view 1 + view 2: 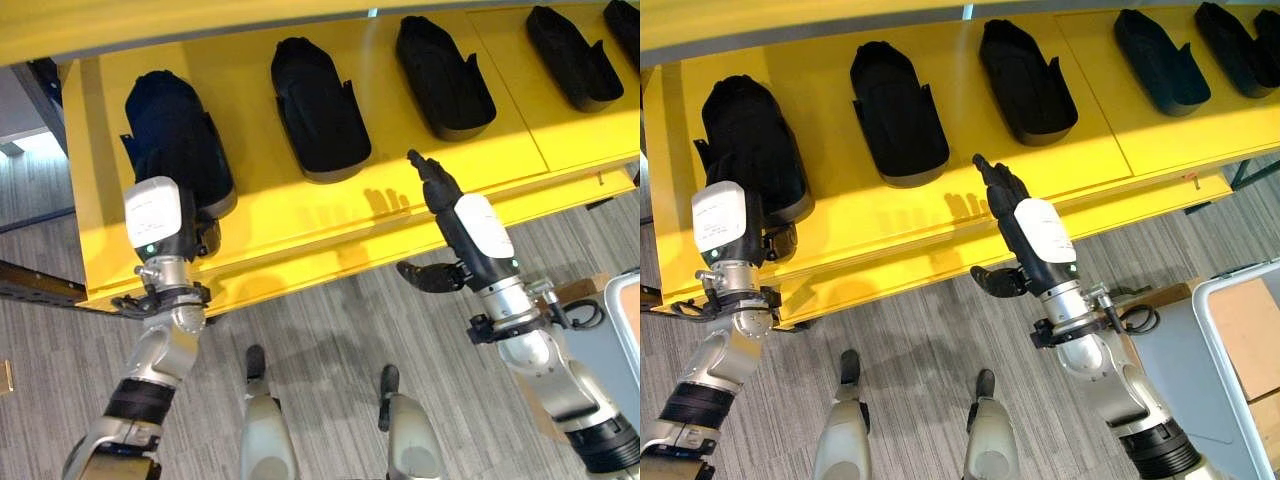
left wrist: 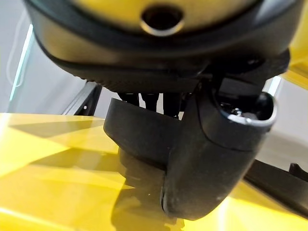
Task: Move parts from the plastic box to the shelf.
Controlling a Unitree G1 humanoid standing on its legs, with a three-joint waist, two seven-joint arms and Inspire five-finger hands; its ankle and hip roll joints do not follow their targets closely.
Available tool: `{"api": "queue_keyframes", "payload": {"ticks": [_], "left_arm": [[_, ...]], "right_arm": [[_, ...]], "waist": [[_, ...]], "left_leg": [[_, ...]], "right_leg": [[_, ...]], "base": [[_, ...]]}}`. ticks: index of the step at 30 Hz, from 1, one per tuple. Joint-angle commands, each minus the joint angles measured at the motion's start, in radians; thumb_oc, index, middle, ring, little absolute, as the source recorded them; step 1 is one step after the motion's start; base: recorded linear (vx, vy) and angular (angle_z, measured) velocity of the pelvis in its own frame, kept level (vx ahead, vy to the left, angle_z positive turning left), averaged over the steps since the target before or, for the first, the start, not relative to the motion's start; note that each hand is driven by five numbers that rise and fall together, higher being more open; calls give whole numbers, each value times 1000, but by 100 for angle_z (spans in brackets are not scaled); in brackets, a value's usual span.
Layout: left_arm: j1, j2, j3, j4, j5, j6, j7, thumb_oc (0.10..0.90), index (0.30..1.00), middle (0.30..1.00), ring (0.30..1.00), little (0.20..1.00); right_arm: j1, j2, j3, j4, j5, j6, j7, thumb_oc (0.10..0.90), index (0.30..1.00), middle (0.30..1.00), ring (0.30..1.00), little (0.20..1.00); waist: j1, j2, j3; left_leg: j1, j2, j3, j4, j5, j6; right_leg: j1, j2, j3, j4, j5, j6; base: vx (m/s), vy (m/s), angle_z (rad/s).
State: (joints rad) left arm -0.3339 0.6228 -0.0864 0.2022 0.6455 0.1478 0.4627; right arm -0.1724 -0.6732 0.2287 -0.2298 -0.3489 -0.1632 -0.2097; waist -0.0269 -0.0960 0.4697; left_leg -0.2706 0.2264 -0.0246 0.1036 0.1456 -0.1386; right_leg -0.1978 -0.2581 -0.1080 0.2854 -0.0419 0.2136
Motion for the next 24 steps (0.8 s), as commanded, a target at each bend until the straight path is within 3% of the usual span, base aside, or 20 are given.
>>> {"api": "queue_keyframes", "payload": {"ticks": [1,9,24], "left_arm": [[44,59,32,11,66,3,-6,900,1000,1000,1000,1000],[67,142,108,74,84,26,-12,900,1000,1000,1000,1000],[35,176,95,120,80,15,-25,900,1000,1000,1000,1000]], "right_arm": [[-35,21,-70,-68,43,-46,-29,900,1000,1000,1000,1000],[-23,14,-80,-62,46,-51,-11,900,1000,1000,1000,1000],[-17,6,-90,-60,43,-54,-7,900,1000,1000,1000,1000]], "waist": [[-7,-21,-105],[-3,-20,-107],[-3,-27,-107]], "left_leg": [[37,70,46,43,-54,-22],[33,70,44,49,-55,-22],[27,72,45,53,-53,-23]], "right_leg": [[-33,3,-4,31,32,-45],[-31,1,-5,31,33,-43],[-34,0,-3,32,36,-41]], "base": [[-8,10,-6],[-3,5,-3],[0,0,0]]}}
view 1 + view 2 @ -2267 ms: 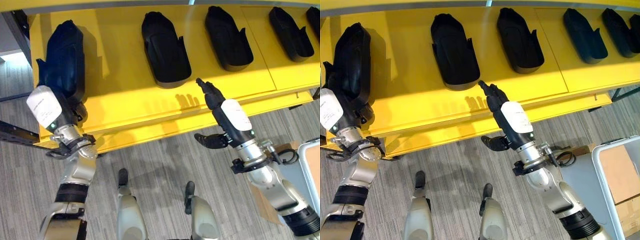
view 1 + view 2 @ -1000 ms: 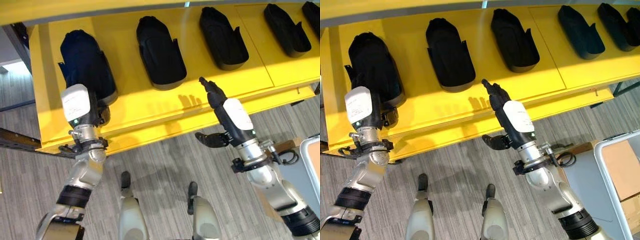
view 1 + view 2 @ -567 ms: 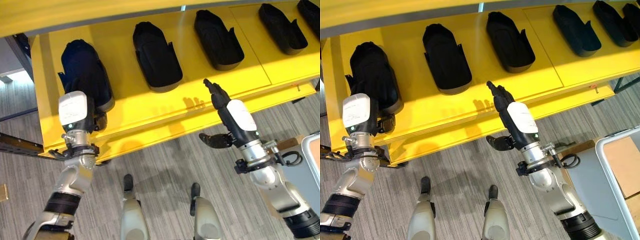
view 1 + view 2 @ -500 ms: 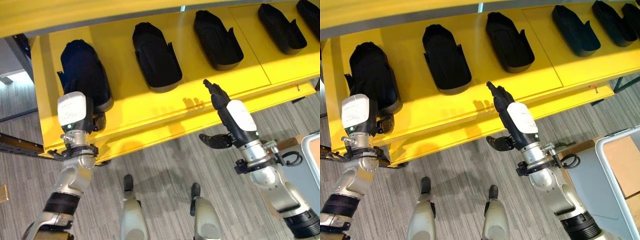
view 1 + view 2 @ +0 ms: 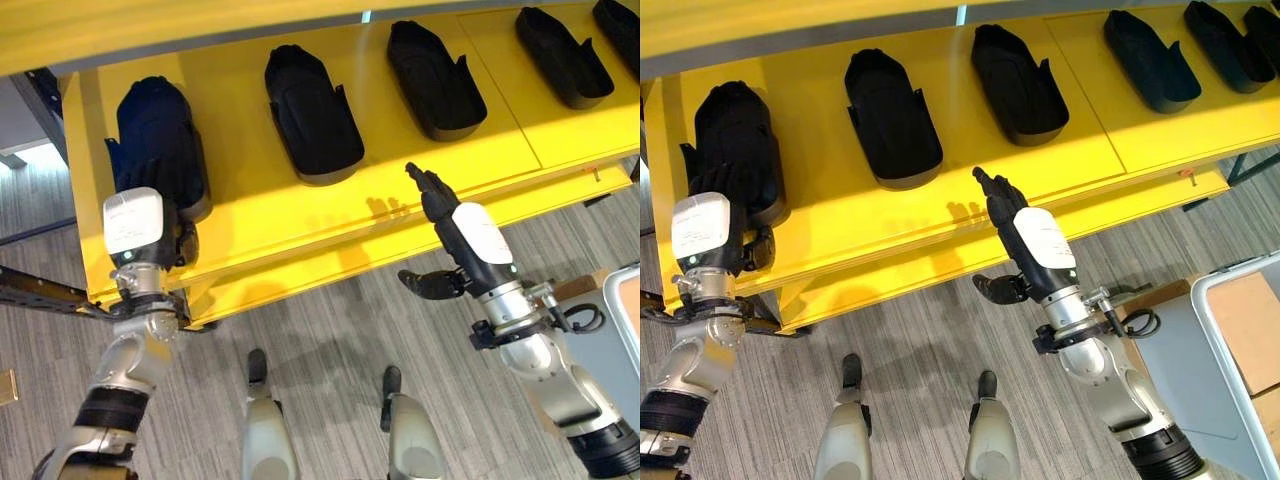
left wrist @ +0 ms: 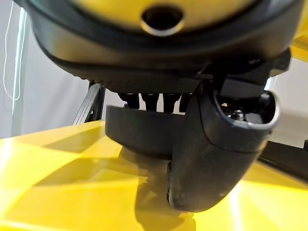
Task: Move parts from the plastic box to the shelf.
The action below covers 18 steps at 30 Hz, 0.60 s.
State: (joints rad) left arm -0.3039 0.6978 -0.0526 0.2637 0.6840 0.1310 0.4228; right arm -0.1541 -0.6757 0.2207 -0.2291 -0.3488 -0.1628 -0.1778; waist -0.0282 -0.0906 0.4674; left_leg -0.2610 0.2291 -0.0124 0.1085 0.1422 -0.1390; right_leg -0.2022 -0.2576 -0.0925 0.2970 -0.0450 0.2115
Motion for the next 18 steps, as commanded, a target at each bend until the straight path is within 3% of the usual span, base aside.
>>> {"api": "queue_keyframes", "payload": {"ticks": [1,9,18], "left_arm": [[4,104,62,52,38,28,18,900,1000,1000,1000,1000],[8,114,65,-37,-42,-45,10,900,1000,1000,1000,1000],[37,66,84,-190,-196,-135,-25,900,1000,1000,1000,1000]], "right_arm": [[-35,9,-83,-61,44,-56,-39,900,1000,1000,1000,1000],[-34,10,-92,-56,53,-58,-40,900,1000,1000,1000,1000],[-23,21,-111,-58,62,-54,-35,900,1000,1000,1000,1000]], "waist": [[-1,-32,-104],[-2,-28,-107],[-2,-18,-106]], "left_leg": [[18,69,34,48,-49,-22],[21,69,33,49,-48,-25],[25,68,31,49,-45,-26]], "right_leg": [[-29,0,-19,22,38,-39],[-25,0,-17,21,39,-39],[-19,1,-18,20,39,-41]], "base": [[0,0,0],[0,0,0],[0,0,0]]}}
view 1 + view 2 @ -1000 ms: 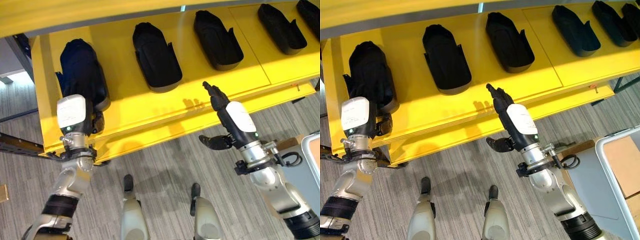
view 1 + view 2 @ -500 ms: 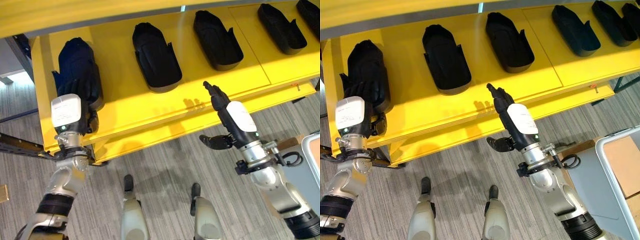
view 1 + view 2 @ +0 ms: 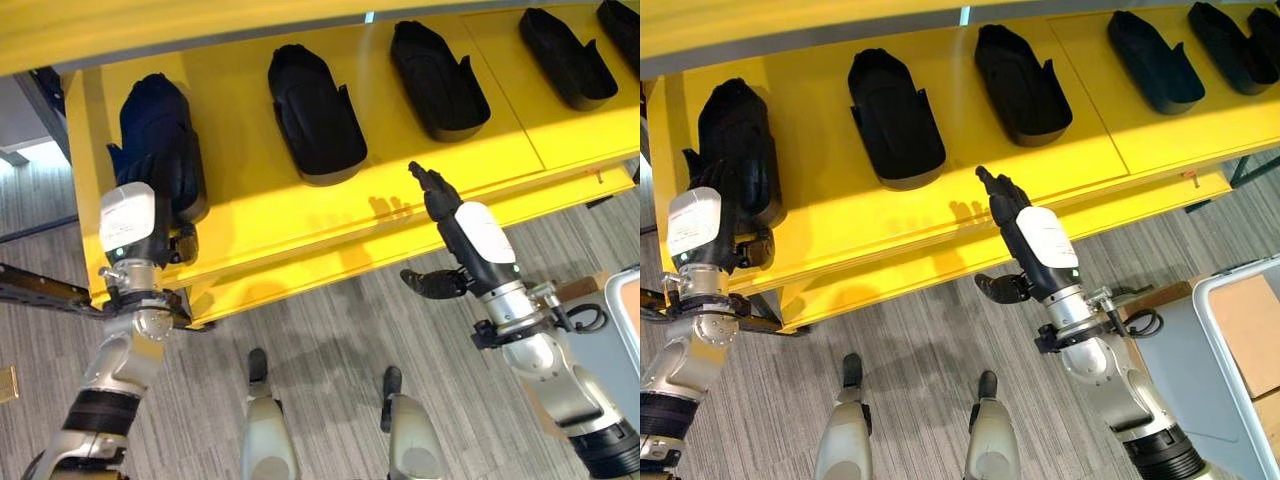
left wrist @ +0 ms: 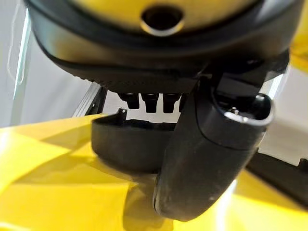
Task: Move parts from the plastic box to the shelf.
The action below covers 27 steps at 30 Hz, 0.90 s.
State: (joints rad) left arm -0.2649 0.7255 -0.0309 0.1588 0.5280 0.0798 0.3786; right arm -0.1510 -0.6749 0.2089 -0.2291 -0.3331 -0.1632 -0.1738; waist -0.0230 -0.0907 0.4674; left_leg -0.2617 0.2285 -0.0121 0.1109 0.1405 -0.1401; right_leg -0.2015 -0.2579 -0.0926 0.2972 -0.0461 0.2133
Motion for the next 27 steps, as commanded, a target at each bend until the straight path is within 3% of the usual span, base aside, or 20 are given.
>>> {"api": "queue_keyframes", "payload": {"ticks": [1,11,27], "left_arm": [[5,37,64,-95,-43,-88,17,900,1000,1000,1000,1000],[106,32,89,-256,-74,-130,-50,900,1000,1000,1000,1000],[158,49,123,-348,-67,-146,-64,900,1000,1000,1000,1000]], "right_arm": [[-25,21,-100,-59,47,-54,-38,900,1000,1000,1000,1000],[-6,28,-123,-66,38,-46,-33,900,1000,1000,1000,1000],[8,22,-139,-72,28,-44,-35,900,1000,1000,1000,1000]], "waist": [[-7,-16,-107],[-1,-7,-108],[5,-2,-116]], "left_leg": [[27,69,31,47,-44,-25],[37,65,30,43,-45,-22],[48,65,28,32,-41,-20]], "right_leg": [[-18,2,-18,20,41,-43],[-6,0,-18,16,41,-43],[5,-2,-24,15,38,-42]], "base": [[0,0,0],[0,0,0],[0,0,0]]}}
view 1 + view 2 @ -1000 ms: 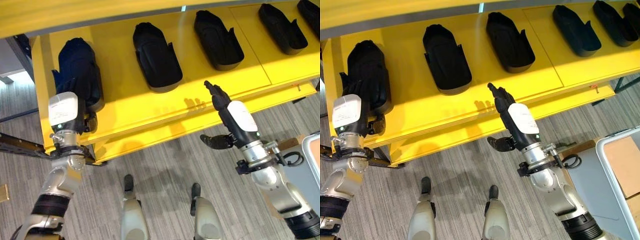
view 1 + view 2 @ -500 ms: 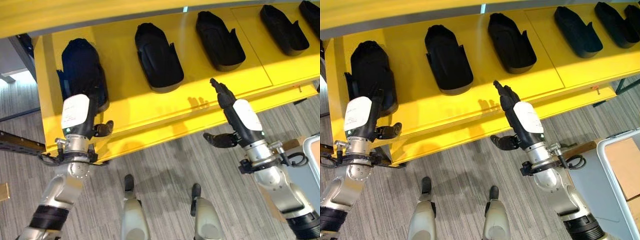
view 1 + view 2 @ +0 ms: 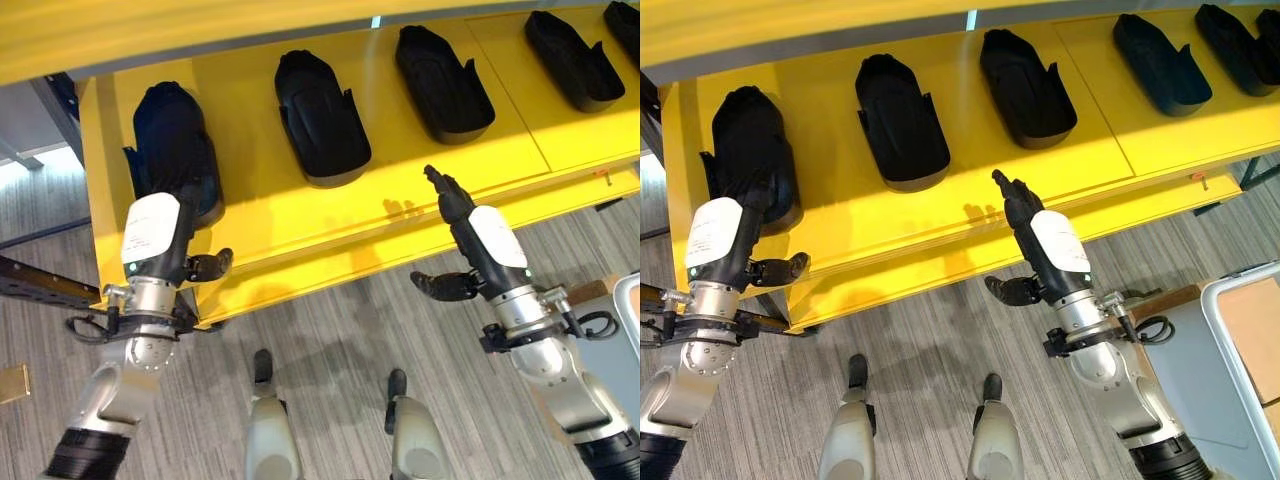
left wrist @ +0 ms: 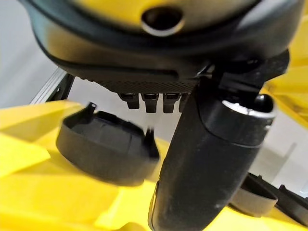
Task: Move parts from the plastic box to the shelf.
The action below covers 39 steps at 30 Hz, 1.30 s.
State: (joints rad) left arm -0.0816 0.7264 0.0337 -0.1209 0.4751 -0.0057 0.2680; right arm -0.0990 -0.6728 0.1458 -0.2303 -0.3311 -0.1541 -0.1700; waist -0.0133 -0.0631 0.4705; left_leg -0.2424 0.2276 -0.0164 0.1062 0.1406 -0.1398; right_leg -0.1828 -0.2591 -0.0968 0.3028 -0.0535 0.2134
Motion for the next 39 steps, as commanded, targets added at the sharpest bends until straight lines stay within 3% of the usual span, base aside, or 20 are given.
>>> {"api": "queue_keyframes", "payload": {"ticks": [1,5,14,39], "left_arm": [[58,43,130,-190,30,-103,104,900,1000,1000,1000,1000],[181,36,192,-300,71,-124,127,900,1000,1000,1000,1000],[276,57,148,-336,89,-159,127,900,1000,1000,1000,1000],[324,84,-5,-137,194,-138,72,900,1000,1000,1000,1000]], "right_arm": [[-17,13,-116,-86,7,-62,-54,900,1000,1000,1000,1000],[-2,2,-111,-96,1,-71,-66,900,1000,1000,1000,1000],[2,-9,-97,-95,1,-83,-89,900,1000,1000,1000,1000],[-47,3,-68,-55,-17,-68,-129,900,1000,1000,1000,1000]], "waist": [[19,-27,-112],[23,-26,-111],[40,-27,-110],[58,-23,-92]], "left_leg": [[28,63,28,30,-37,-18],[33,64,21,22,-30,-16],[41,63,9,8,-21,-12],[36,76,-12,-3,5,-15]], "right_leg": [[-8,0,-28,8,42,-42],[2,0,-37,7,40,-41],[15,0,-55,14,33,-40],[9,17,-78,56,10,-48]], "base": [[0,0,0],[-2,-22,12],[-9,-12,9],[-4,-6,4]]}}
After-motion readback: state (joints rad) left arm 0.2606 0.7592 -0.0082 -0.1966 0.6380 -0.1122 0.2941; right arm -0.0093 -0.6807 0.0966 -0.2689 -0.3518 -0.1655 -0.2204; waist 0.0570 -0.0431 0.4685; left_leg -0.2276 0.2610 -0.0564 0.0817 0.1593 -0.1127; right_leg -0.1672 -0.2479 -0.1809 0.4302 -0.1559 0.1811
